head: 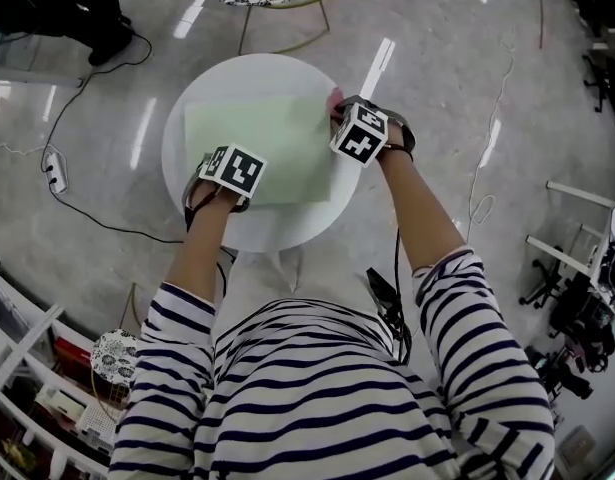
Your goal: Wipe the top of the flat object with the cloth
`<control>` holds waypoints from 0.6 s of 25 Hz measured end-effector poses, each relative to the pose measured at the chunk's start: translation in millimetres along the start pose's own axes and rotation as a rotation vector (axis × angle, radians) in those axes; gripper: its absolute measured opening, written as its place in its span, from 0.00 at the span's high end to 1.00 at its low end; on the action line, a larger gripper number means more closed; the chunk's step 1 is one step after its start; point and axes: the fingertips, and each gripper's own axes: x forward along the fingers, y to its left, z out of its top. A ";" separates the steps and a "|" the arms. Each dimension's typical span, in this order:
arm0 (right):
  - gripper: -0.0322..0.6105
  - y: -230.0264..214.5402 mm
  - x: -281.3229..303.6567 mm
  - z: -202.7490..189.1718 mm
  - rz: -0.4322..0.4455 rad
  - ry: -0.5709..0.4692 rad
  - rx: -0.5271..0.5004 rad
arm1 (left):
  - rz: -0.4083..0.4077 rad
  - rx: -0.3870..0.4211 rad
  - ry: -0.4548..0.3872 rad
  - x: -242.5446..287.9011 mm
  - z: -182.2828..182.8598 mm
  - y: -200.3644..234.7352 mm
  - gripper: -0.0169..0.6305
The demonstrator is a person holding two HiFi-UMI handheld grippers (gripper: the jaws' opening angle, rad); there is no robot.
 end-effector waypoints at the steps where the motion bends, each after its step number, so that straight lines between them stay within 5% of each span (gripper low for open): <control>1: 0.85 3.2 -0.5 -0.8 0.007 -0.002 -0.006 | 0.000 -0.001 0.007 0.1 -0.3 0.3 0.55; 15: 0.85 86.4 -7.3 -27.6 0.140 -0.001 -0.174 | -0.007 -0.010 0.016 1.6 0.3 3.7 0.55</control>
